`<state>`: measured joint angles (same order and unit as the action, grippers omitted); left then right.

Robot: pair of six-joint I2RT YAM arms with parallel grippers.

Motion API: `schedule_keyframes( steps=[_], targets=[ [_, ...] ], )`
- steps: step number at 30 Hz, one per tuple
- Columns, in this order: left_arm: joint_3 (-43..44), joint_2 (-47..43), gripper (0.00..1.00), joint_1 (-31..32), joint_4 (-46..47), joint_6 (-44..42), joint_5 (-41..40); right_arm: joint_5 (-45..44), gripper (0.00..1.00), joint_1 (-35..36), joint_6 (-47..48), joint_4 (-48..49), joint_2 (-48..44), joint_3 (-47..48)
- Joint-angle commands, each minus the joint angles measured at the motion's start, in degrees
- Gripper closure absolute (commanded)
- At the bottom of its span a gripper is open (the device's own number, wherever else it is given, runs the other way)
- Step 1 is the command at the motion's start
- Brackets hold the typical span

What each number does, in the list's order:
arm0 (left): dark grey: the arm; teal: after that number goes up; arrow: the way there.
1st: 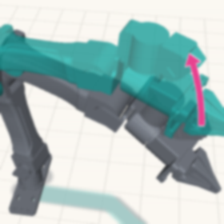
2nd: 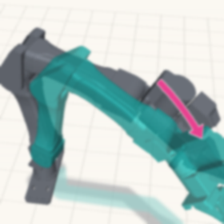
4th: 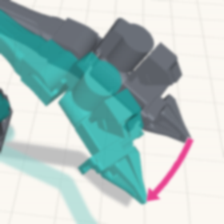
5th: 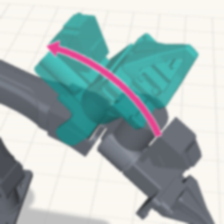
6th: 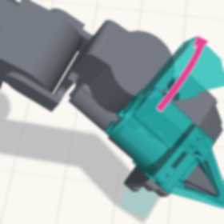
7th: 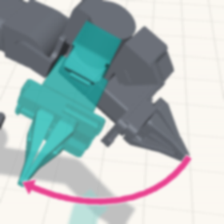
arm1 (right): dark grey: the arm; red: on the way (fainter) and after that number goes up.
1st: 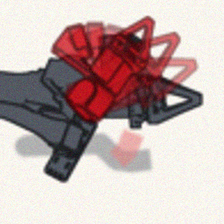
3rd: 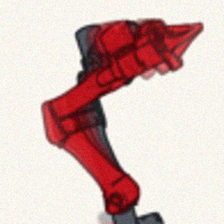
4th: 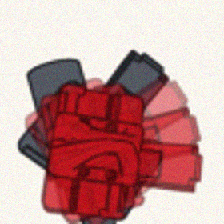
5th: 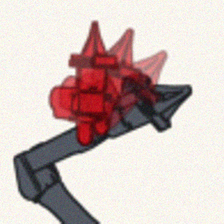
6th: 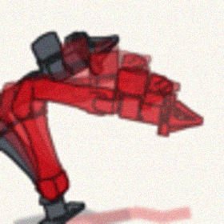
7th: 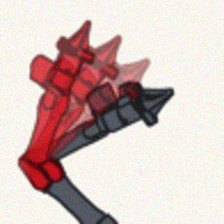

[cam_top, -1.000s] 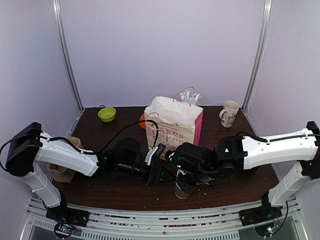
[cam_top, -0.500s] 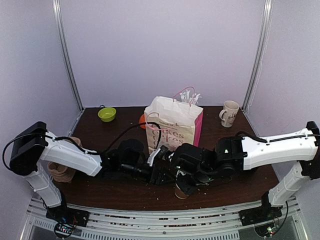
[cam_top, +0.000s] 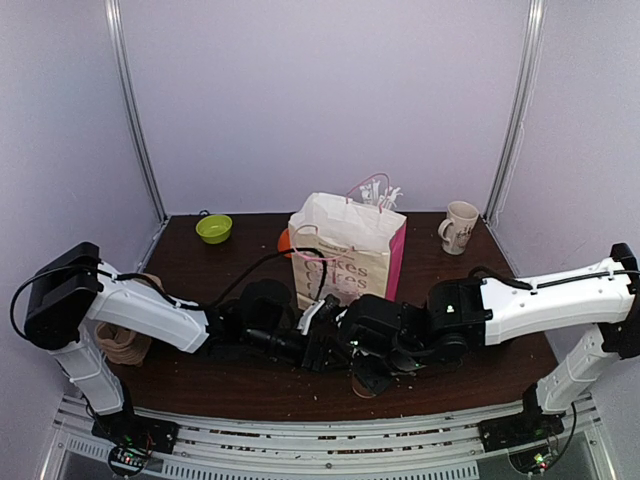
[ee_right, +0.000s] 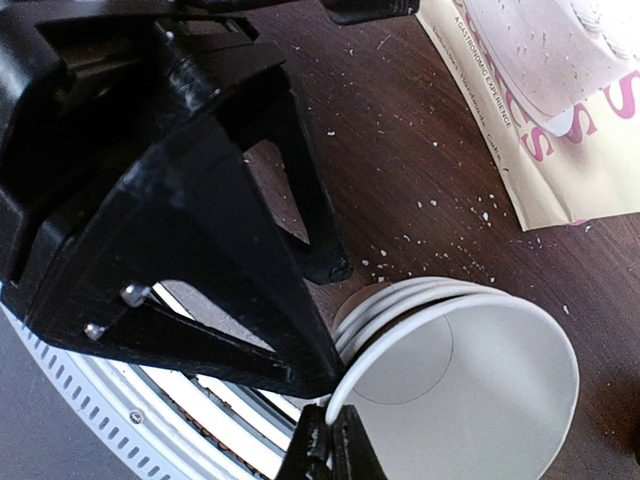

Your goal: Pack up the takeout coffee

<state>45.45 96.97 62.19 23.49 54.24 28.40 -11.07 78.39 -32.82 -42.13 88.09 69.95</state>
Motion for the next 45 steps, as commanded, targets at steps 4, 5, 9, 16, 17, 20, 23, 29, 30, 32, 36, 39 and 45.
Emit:
schedule_keyframes(
  steps=[4,5,9,16,17,20,23,29,30,32,36,39,45],
  targets=[
    [1.8,2.2,0.5,-0.3,0.1,0.7,-2.6,1.6,1.0,1.6,-1.6,3.3,-1.5,2.5],
    [1.9,2.5,0.51,-0.3,-0.3,0.7,-2.6,1.5,1.0,1.6,-1.7,3.1,-1.6,2.7],
    [2.3,3.1,0.52,-0.4,-0.8,0.6,-2.5,0.0,1.0,1.5,-2.0,1.3,-2.1,4.0],
    [3.0,3.4,0.52,-0.4,-2.6,-0.1,-2.8,-3.4,1.0,1.5,-2.4,-2.0,-3.1,5.6],
    [3.2,3.4,0.52,-0.4,-2.8,-0.3,-2.8,-3.7,1.0,1.5,-2.4,-2.6,-3.2,5.8],
    [3.6,2.8,0.52,-0.4,-4.0,-0.9,-3.3,-5.2,1.0,1.5,-2.7,-5.1,-3.7,7.0],
    [4.0,1.9,0.51,-0.4,-5.2,-1.9,-3.8,-7.1,1.0,1.5,-2.9,-6.6,-5.4,7.7],
    [4.5,0.3,0.47,-0.4,-6.6,-3.4,-3.9,-9.3,1.0,1.5,-3.6,-11.9,-6.9,11.3],
    [4.5,0.0,0.46,-0.4,-6.7,-3.5,-3.9,-9.5,1.0,1.5,-3.7,-12.5,-7.3,11.7],
    [4.4,-0.8,0.44,-0.4,-6.6,-3.8,-3.8,-10.1,1.0,1.5,-3.8,-13.4,-8.0,12.5],
    [3.7,-2.8,0.29,-0.3,-5.7,-4.1,-3.3,-10.9,1.0,1.5,-3.5,-15.1,-8.9,14.2],
    [3.2,-5.9,0.16,-0.2,-6.6,-4.4,-3.7,-10.9,1.0,1.5,-2.8,-16.1,-8.8,16.6],
    [-1.8,-19.2,0.02,0.2,-14.0,-3.9,-14.0,-6.8,1.0,1.7,-0.6,-15.3,-6.3,22.2]
  ],
)
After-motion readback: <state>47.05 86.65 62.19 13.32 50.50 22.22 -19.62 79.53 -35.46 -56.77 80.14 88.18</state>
